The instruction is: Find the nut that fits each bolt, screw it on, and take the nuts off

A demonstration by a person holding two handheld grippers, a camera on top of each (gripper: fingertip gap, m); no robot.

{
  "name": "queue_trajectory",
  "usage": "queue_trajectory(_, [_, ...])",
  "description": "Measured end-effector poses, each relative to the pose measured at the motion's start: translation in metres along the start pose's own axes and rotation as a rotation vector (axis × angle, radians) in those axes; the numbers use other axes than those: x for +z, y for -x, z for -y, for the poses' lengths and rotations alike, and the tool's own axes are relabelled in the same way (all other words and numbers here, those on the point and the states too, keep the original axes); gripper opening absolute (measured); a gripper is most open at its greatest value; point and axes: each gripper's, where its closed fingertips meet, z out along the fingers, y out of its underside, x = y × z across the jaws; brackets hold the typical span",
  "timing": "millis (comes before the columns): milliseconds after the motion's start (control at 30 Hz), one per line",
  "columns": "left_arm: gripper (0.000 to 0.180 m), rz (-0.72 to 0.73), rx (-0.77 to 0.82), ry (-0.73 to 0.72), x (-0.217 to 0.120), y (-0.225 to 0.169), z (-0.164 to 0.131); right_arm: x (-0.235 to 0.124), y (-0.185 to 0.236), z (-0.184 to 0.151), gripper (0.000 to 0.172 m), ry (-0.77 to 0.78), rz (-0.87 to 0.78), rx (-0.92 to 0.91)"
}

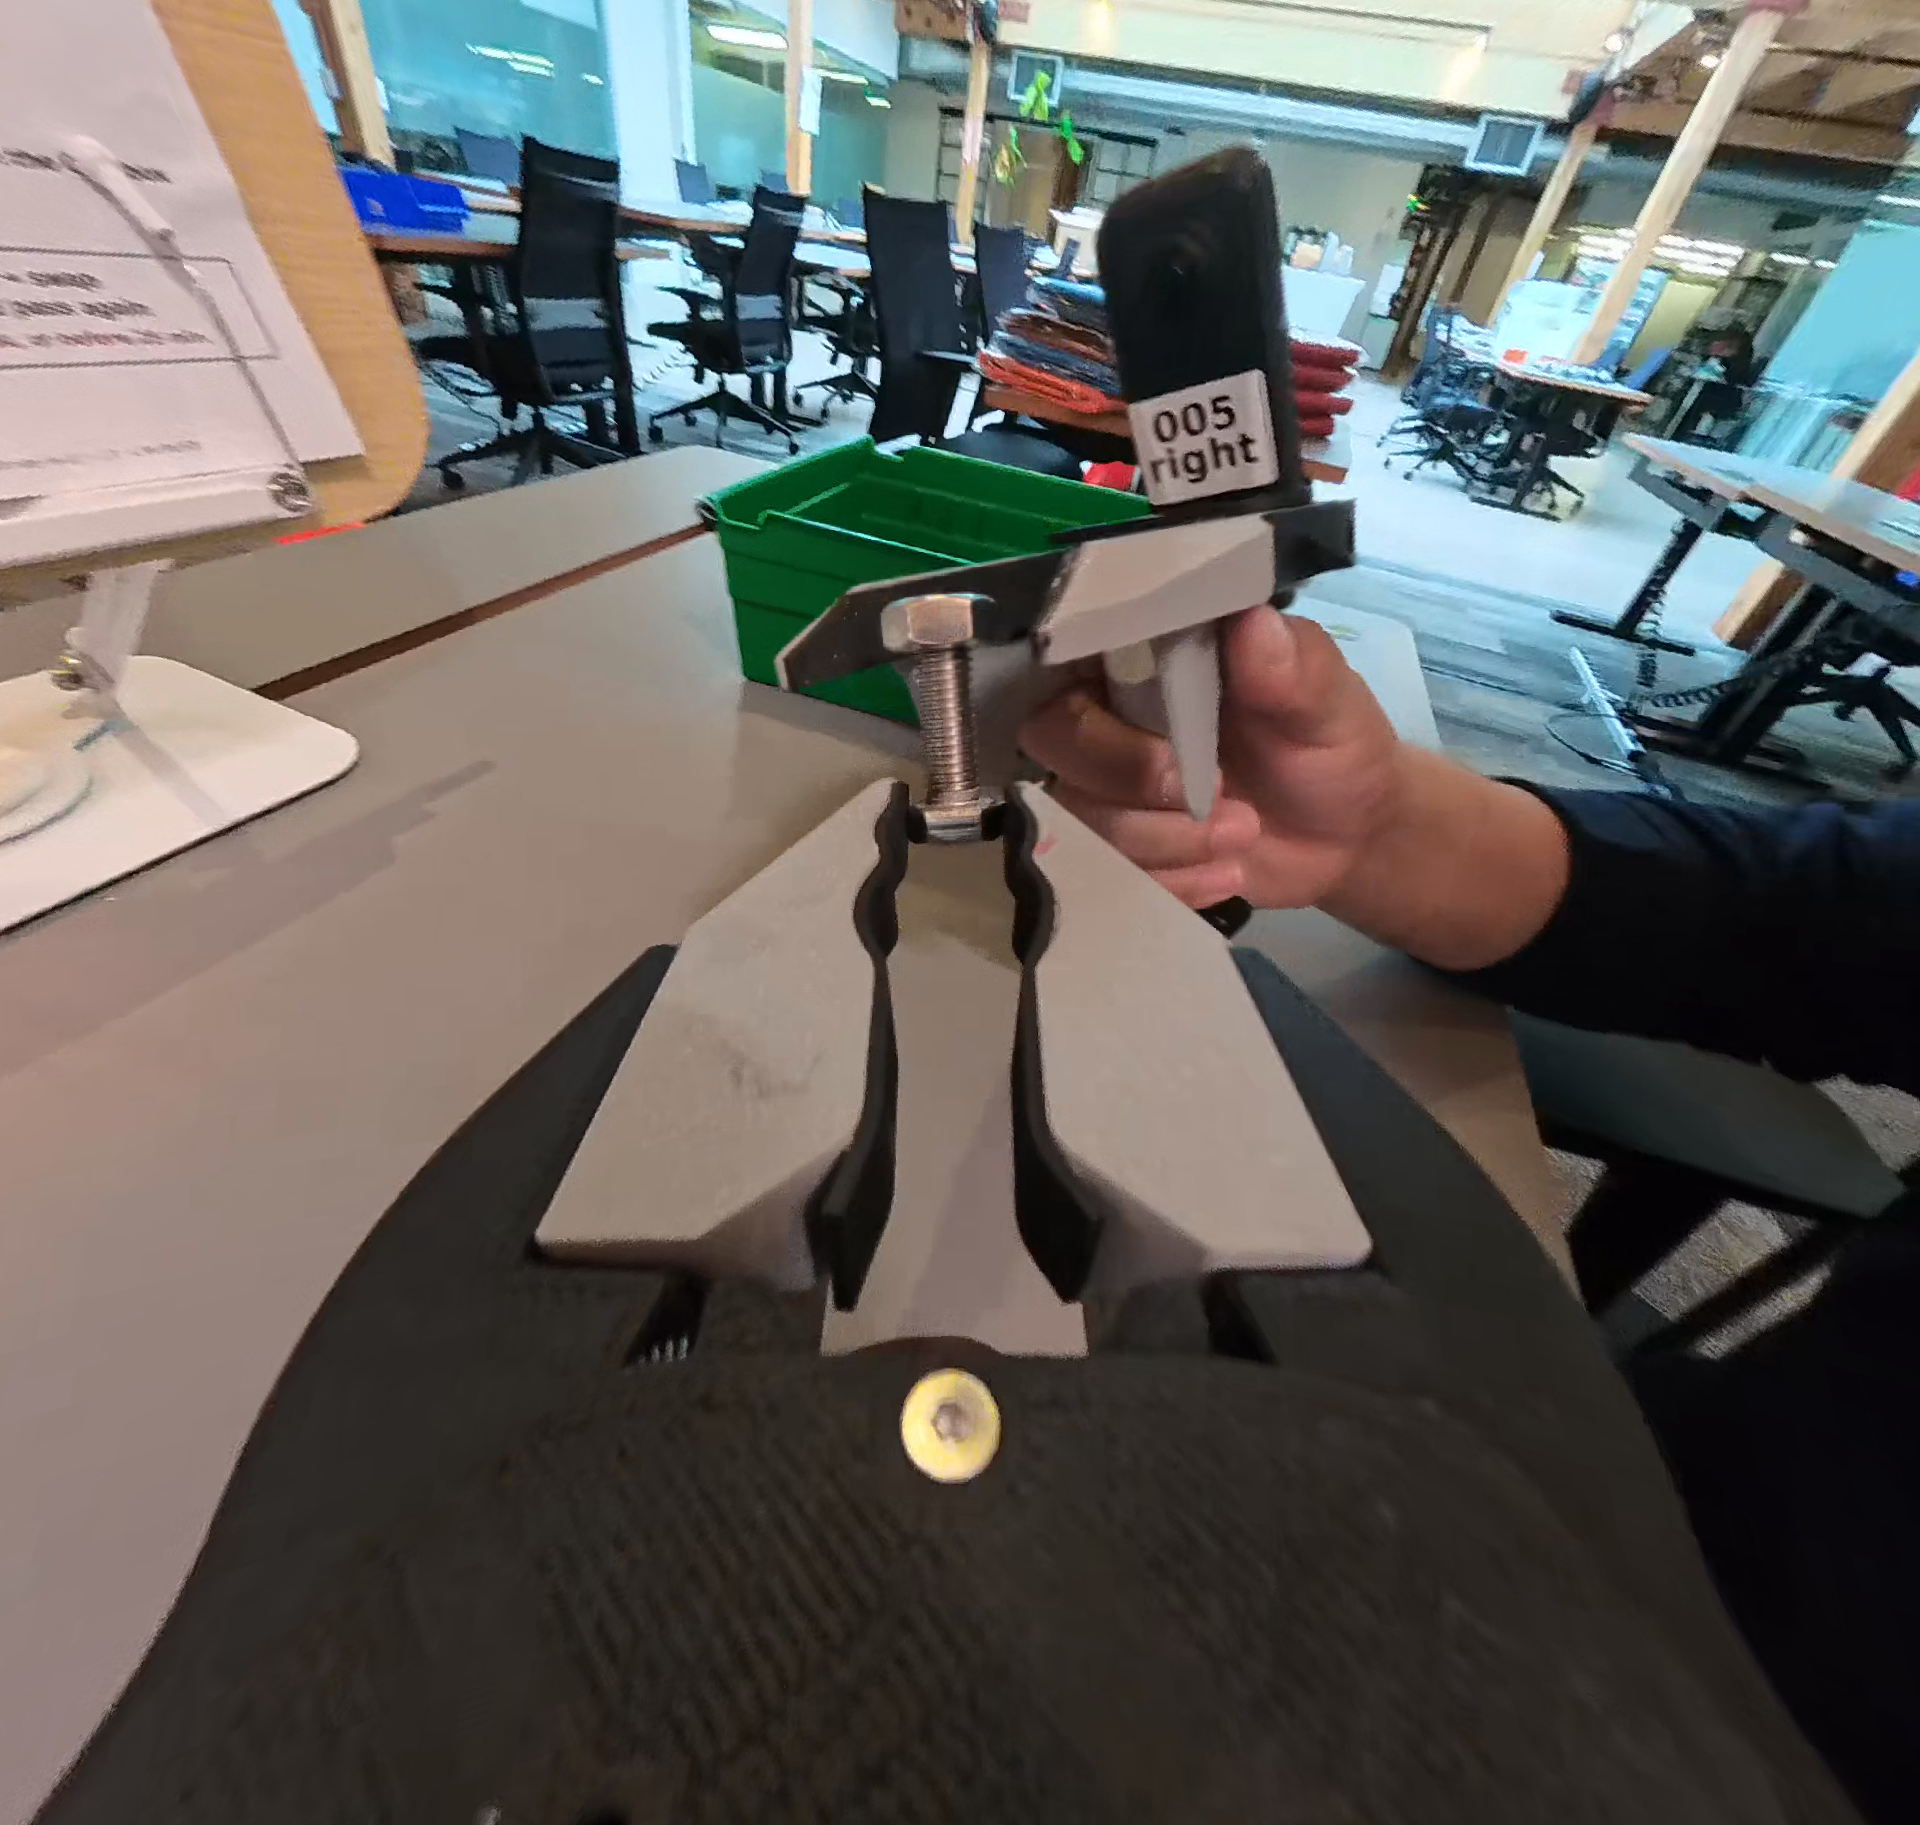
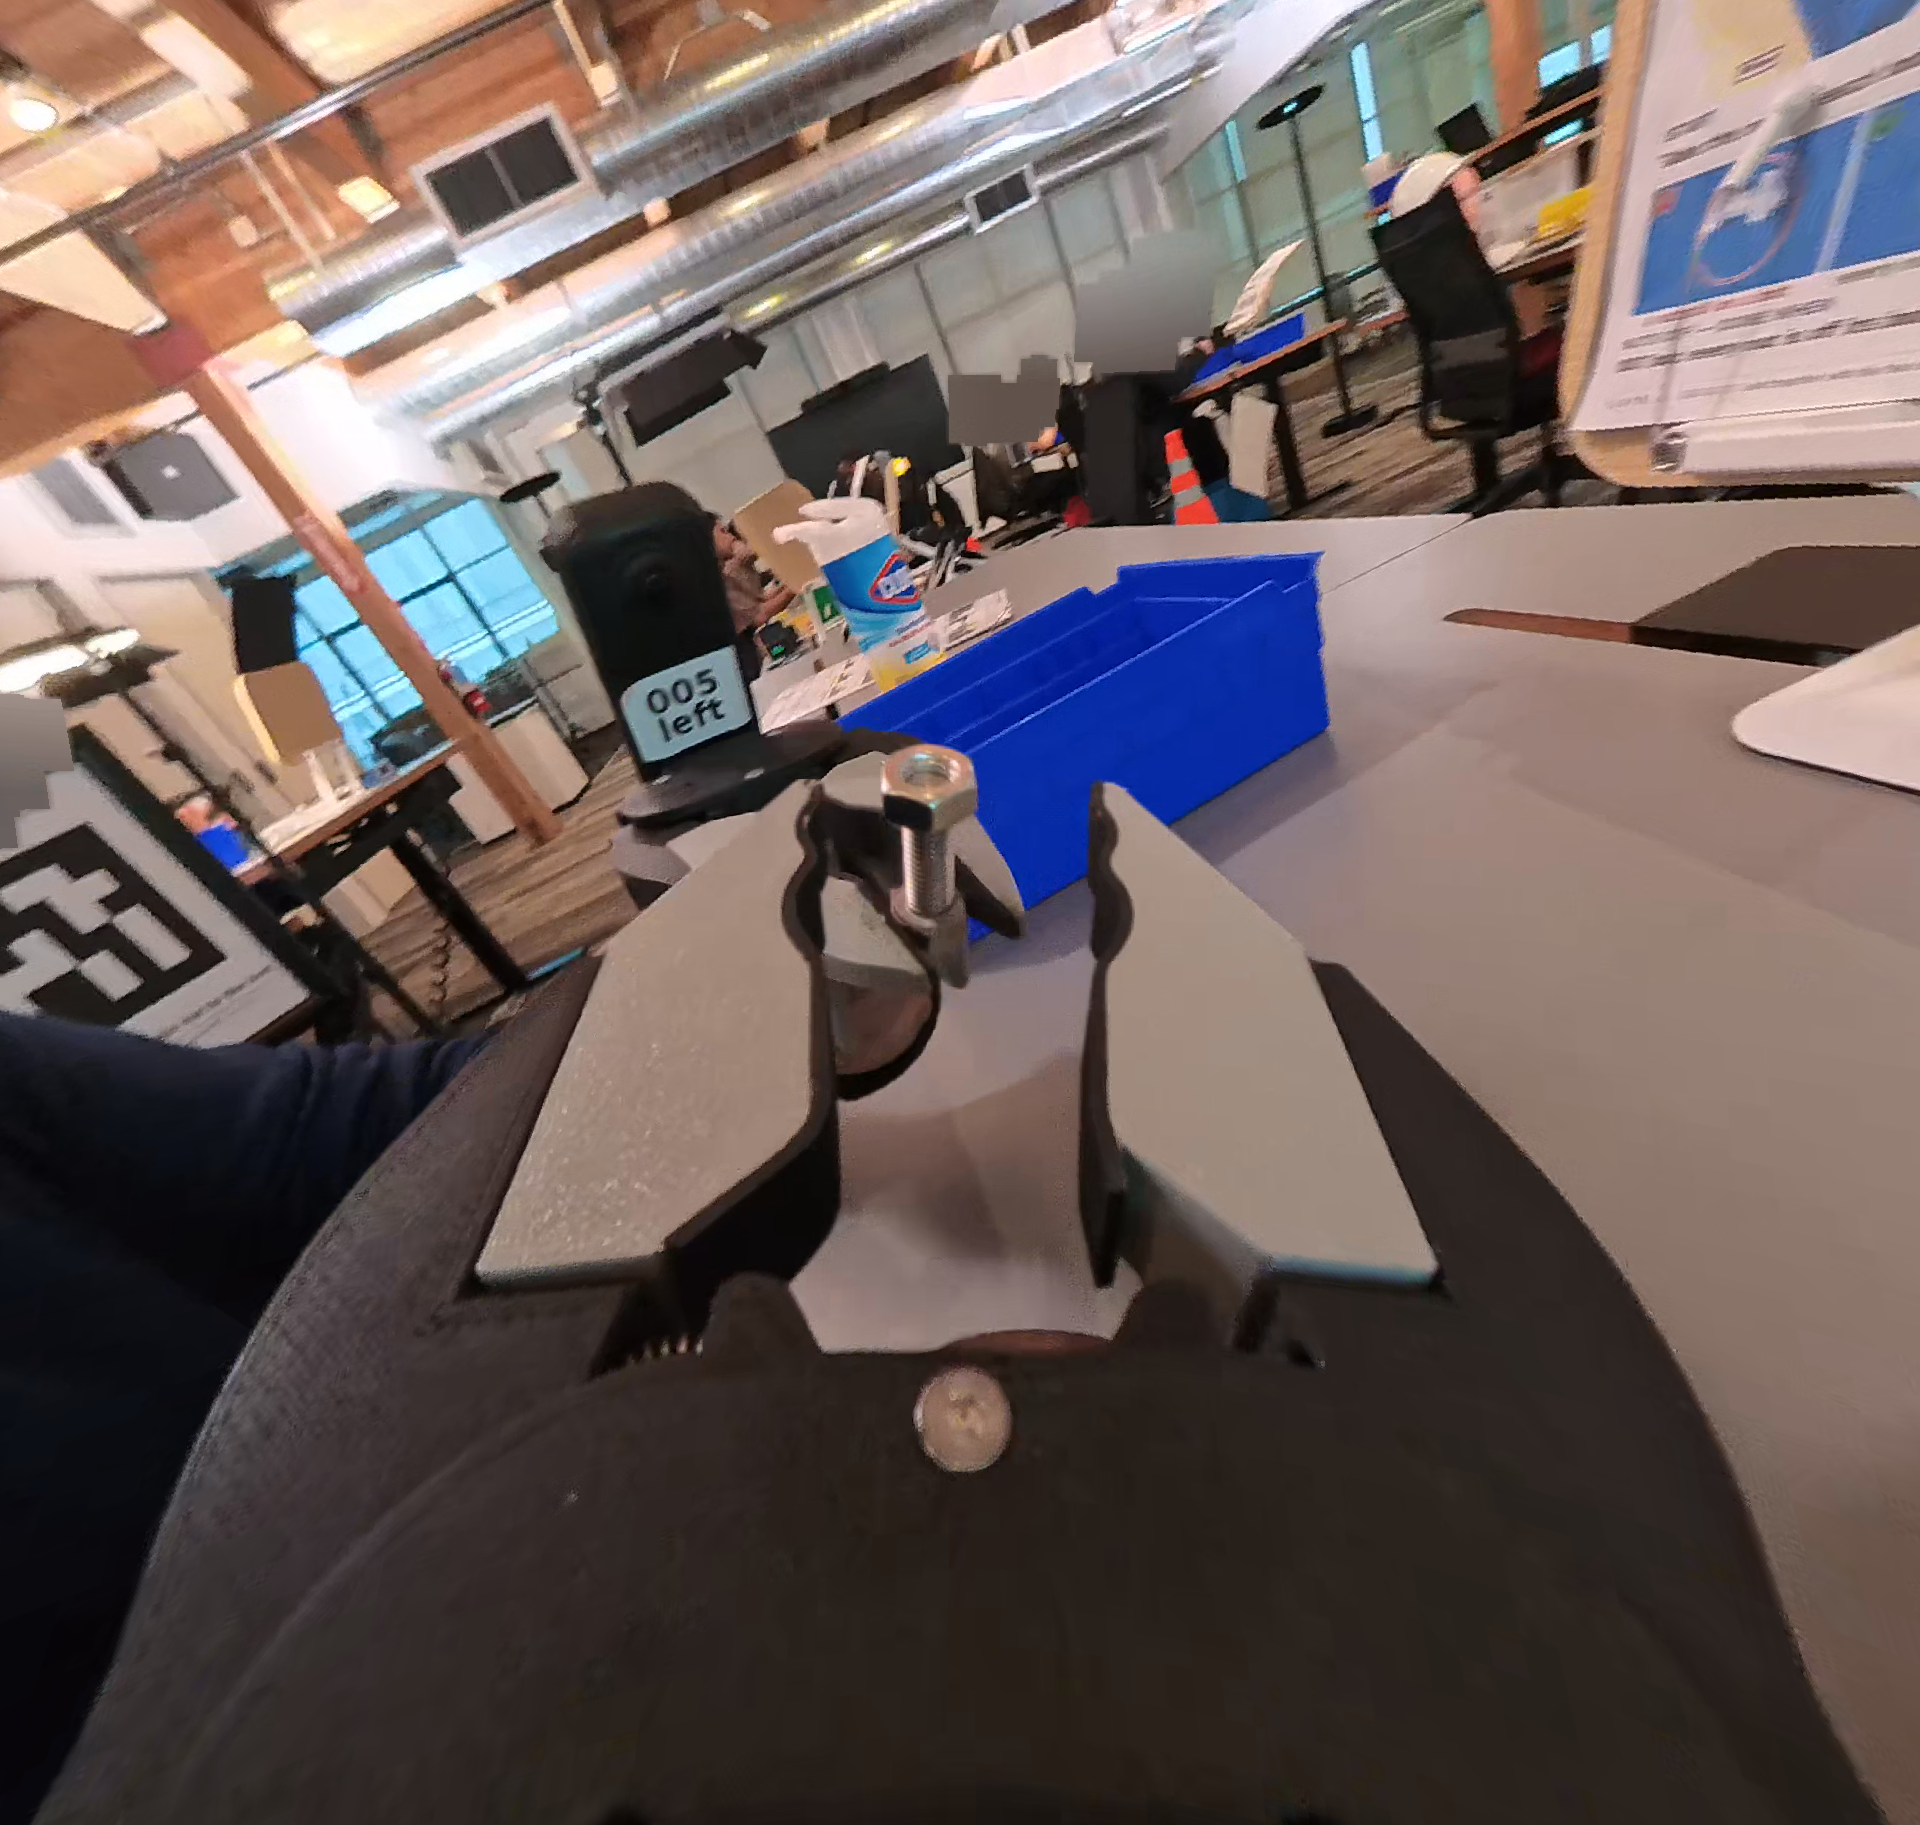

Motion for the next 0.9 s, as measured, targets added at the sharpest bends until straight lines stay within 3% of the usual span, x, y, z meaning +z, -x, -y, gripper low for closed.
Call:
queue_trajectory(133, [0.016, 0.059, 0.006, -0.029, -0.005, 0.011, 0.005, -0.009, -0.007, 0.007, 0.048, -0.05, -0.104, -0.027])
queue_trajectory(600, [0.016, 0.033, 0.097, 0.036, 0.006, -0.011, -0.004, 0.025, 0.018, -0.003, 0.014, 0.049, 0.023, -0.063])
queue_trajectory(667, [0.016, 0.012, 0.085, 0.038, 0.005, -0.013, -0.004, 0.023, 0.016, -0.002, 0.014, 0.071, 0.024, -0.073])
queue_trajectory(767, [0.016, -0.06, 0.026, 0.035, 0.005, -0.019, -0.005, 0.009, 0.013, 0.023, 0.014, -0.021, 0.02, -0.066])
queue_trajectory(833, [0.016, -0.048, 0.005, 0.028, 0.004, -0.014, -0.004, -0.004, 0.014, 0.036, 0.014, -0.049, 0.011, -0.03])
queue_trajectory(900, [0.016, -0.01, 0.038, 0.036, 0.002, -0.007, -0.005, -0.021, 0.031, 0.044, 0.014, -0.025, -0.025, -0.126])
